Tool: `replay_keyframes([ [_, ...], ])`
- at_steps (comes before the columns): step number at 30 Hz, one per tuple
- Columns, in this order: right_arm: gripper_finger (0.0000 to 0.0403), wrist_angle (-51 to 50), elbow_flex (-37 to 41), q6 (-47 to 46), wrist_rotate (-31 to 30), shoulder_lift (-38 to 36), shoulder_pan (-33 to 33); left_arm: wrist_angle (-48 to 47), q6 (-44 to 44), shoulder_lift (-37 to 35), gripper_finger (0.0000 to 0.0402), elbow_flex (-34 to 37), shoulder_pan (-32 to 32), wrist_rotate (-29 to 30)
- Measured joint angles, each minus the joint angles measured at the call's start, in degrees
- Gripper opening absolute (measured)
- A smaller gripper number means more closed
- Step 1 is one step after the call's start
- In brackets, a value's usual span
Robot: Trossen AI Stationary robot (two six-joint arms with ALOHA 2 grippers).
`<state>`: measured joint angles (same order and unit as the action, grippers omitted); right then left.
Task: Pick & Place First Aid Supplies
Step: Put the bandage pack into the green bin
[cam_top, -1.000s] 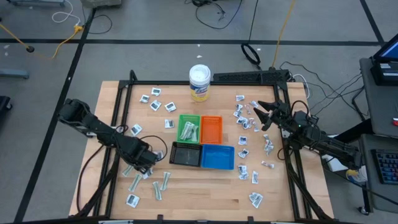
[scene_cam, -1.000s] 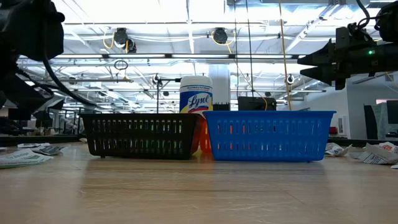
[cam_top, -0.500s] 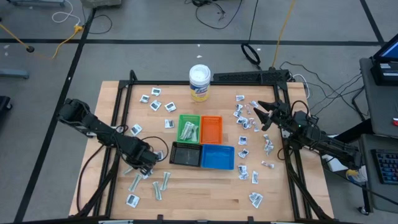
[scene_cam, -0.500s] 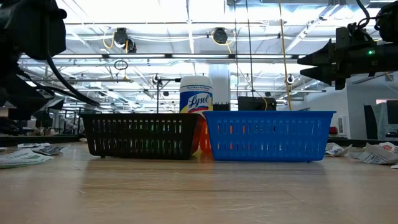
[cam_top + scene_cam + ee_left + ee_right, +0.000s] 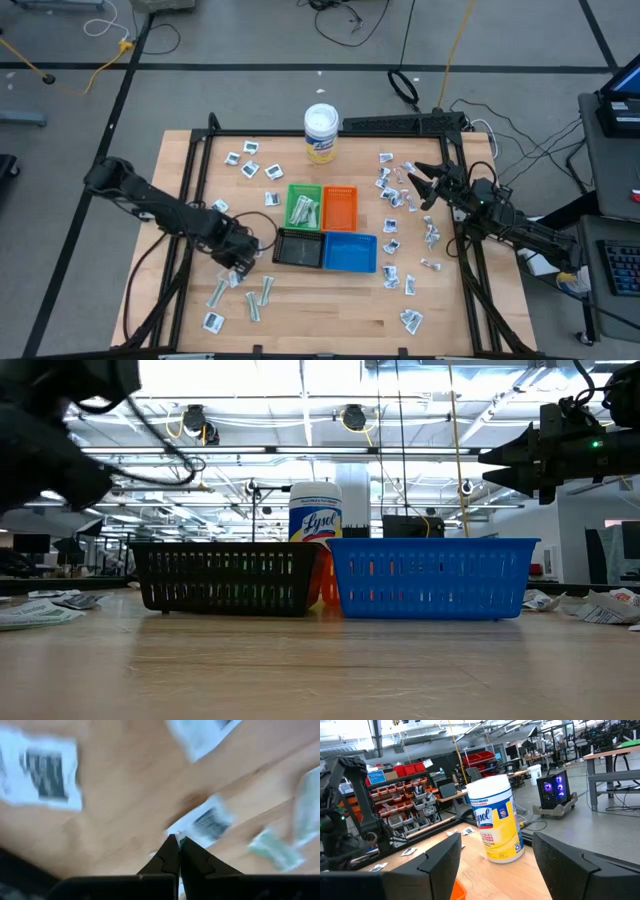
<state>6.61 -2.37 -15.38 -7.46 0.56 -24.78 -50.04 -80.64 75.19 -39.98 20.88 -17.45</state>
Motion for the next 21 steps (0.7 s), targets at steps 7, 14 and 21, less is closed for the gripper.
replay_keyframes([
  [7, 0.0242, -0.02, 0.0, 0.0, 0.0, 0.0, 0.01, -5.39, -1.18, -2.11, 0.0002, -3.82, -1.8, 2.49],
  [14, 0.0242, 0.0, 0.0, 0.0, 0.0, 0.0, 0.01, -12.05, 0.11, -2.0, 0.0002, -8.82, -4.56, 4.36],
  [21, 0.0242, -0.01, 0.01, -0.01, 0.01, 0.0, 0.01, -14.85, 5.74, 4.5, 0.0001, -17.04, -13.44, 5.28],
])
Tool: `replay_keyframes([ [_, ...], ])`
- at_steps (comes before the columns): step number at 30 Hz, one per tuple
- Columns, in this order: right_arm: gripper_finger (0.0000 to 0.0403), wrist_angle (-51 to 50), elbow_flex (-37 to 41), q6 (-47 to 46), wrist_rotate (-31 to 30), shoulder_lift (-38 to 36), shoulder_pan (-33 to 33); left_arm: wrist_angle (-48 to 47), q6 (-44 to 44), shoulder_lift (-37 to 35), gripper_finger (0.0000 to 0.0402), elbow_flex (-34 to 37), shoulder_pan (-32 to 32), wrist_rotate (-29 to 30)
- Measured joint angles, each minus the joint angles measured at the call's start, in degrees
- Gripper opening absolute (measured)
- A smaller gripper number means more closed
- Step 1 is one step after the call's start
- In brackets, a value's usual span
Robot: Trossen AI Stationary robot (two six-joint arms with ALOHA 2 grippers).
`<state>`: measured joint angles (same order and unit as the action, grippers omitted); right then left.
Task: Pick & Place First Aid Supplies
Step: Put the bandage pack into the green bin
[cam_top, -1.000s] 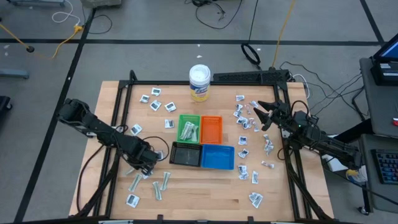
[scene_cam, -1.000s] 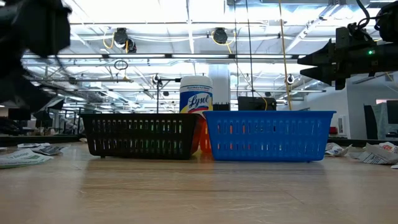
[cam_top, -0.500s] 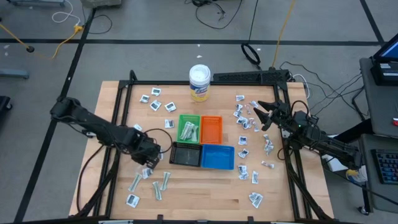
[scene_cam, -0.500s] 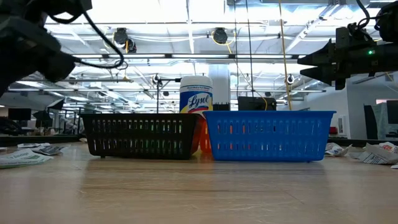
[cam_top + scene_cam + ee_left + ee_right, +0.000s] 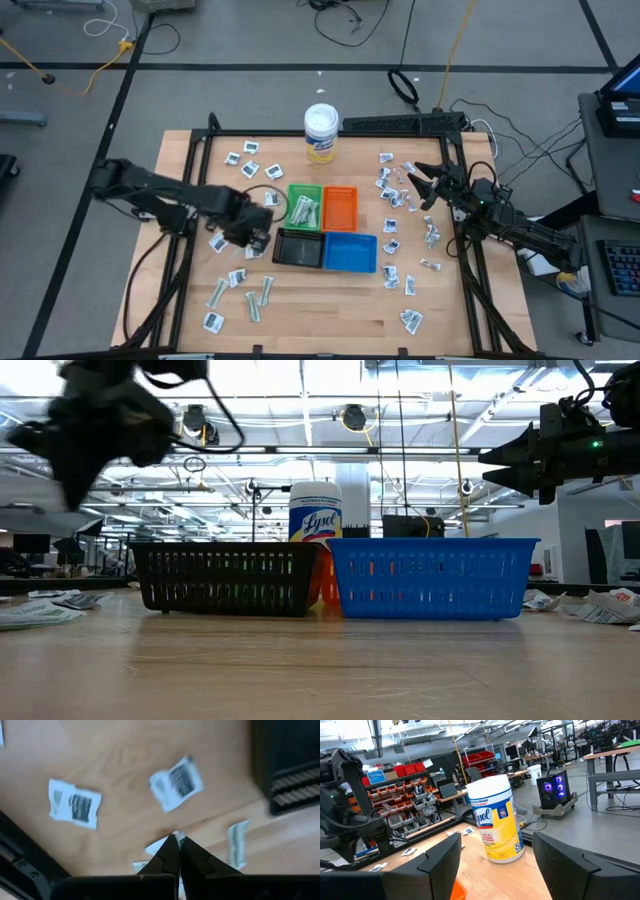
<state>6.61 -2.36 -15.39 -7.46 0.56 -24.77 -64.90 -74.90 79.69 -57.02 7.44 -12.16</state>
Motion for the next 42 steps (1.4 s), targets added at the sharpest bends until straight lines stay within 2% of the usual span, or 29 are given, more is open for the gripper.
replay_keyframes([
  [13, 0.0242, -0.02, -0.02, -0.01, 0.02, 0.0, -0.01, -3.14, 9.22, 16.97, 0.0001, -21.27, -12.96, 1.32],
  [27, 0.0243, -0.02, -0.02, 0.0, 0.02, 0.0, -0.01, -6.91, 19.95, 34.83, 0.0, -44.6, -20.36, 1.68],
  [31, 0.0243, -0.03, -0.02, 0.0, -0.01, 0.0, 0.0, -6.99, 20.81, 37.19, 0.0, -47.18, -21.01, 2.75],
  [42, 0.0242, -0.01, 0.01, 0.02, -0.01, 0.0, 0.0, -7.39, 18.84, 42.67, 0.0, -47.05, -20.07, 7.51],
])
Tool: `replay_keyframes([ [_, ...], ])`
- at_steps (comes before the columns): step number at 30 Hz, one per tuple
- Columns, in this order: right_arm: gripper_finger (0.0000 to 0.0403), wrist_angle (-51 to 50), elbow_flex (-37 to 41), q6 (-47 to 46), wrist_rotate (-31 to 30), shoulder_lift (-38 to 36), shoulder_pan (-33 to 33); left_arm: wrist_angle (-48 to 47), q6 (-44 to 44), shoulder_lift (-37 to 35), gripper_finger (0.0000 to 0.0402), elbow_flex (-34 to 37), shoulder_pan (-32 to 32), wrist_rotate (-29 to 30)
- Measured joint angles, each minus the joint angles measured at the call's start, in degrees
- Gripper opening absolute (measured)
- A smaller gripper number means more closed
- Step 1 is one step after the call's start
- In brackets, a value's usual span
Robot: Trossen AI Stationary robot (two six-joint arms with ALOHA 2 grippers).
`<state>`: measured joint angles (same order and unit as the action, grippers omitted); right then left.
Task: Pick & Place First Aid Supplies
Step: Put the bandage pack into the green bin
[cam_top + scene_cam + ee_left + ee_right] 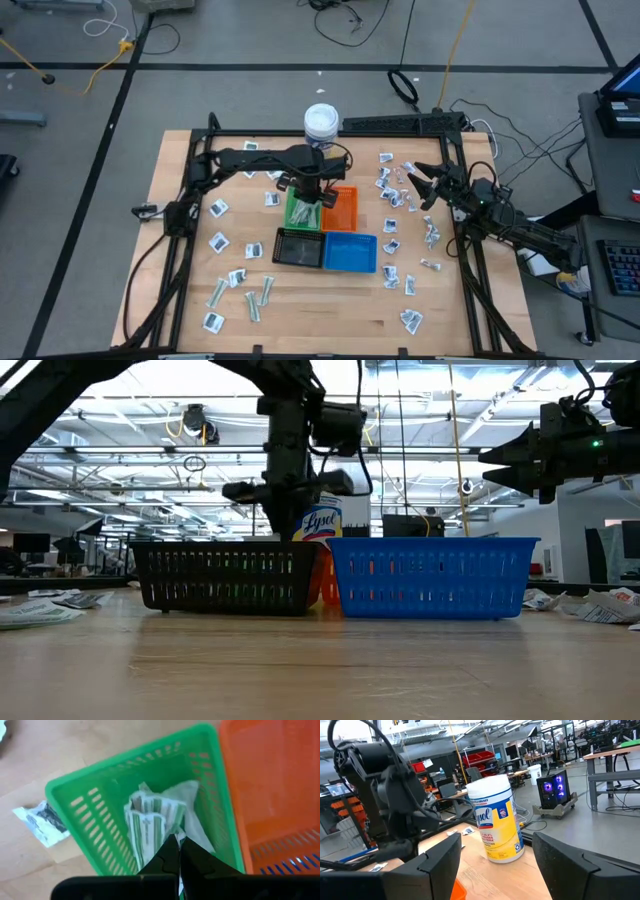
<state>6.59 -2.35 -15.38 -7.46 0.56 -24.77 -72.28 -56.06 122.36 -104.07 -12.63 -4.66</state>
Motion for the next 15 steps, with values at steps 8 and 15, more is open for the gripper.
replay_keyframes([
  [8, 0.0242, 0.02, -0.01, 0.0, 0.0, 0.0, 0.0, 0.43, -1.94, 0.38, 0.0009, 0.04, 0.06, 2.17],
  [15, 0.0242, 0.02, -0.01, -0.01, 0.0, 0.0, -0.01, 0.43, -1.02, 0.38, 0.0079, 0.04, 0.03, 2.2],
])
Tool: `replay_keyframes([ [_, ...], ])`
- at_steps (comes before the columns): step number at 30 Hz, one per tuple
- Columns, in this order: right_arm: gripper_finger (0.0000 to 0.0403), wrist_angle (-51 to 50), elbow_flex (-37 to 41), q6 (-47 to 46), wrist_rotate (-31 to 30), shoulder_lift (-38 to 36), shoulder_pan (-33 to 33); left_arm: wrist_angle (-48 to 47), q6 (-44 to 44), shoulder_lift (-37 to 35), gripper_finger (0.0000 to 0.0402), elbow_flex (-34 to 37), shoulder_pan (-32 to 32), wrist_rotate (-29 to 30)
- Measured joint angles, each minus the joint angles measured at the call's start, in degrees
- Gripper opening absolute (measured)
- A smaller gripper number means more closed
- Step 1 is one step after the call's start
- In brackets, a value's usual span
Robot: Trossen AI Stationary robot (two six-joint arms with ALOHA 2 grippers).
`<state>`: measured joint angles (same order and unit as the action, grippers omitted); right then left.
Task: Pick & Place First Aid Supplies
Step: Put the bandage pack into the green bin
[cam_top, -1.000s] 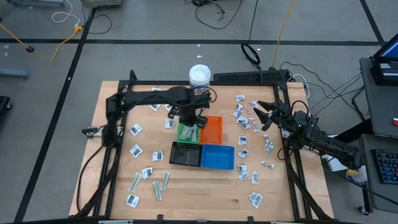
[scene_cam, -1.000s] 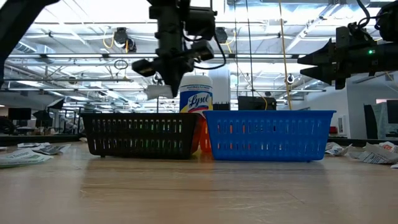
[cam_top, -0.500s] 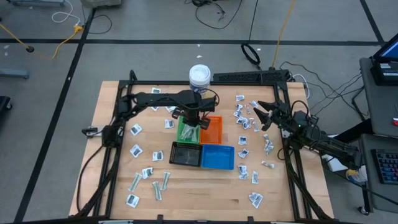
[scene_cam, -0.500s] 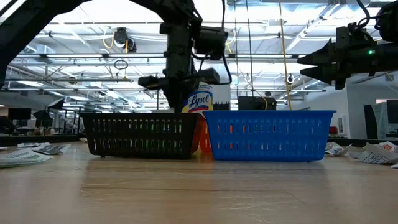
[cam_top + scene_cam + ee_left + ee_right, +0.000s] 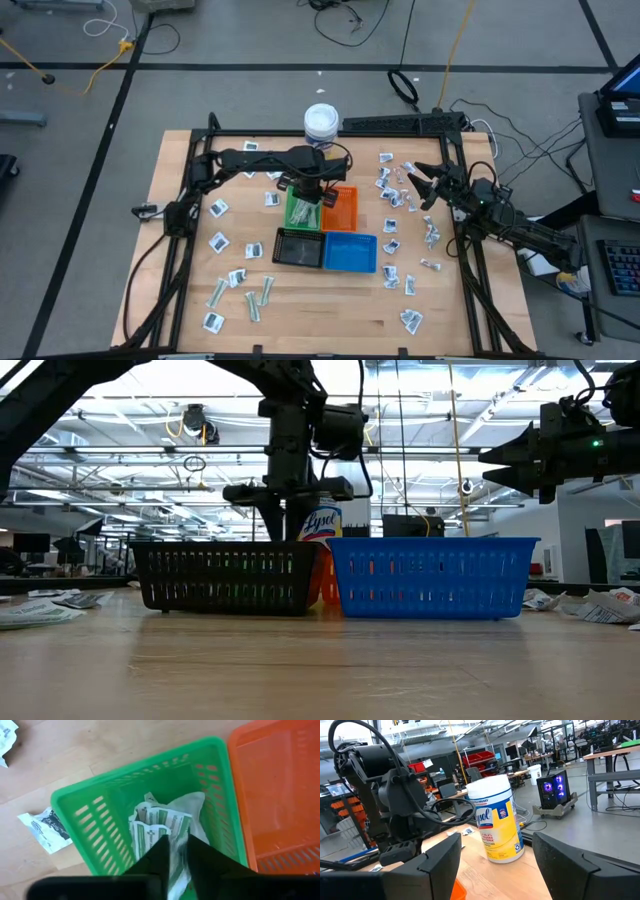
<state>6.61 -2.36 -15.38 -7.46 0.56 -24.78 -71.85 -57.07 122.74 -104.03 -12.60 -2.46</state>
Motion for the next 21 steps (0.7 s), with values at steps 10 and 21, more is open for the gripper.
replay_keyframes([
  [10, 0.0242, -0.01, 0.0, 0.0, 0.02, 0.0, 0.0, -0.72, 2.77, -0.47, 0.022, 0.02, -0.31, -2.56],
  [21, 0.0242, -0.01, 0.0, 0.0, 0.01, 0.0, 0.0, -4.34, 4.89, -5.65, 0.0234, 0.0, -0.35, -1.96],
])
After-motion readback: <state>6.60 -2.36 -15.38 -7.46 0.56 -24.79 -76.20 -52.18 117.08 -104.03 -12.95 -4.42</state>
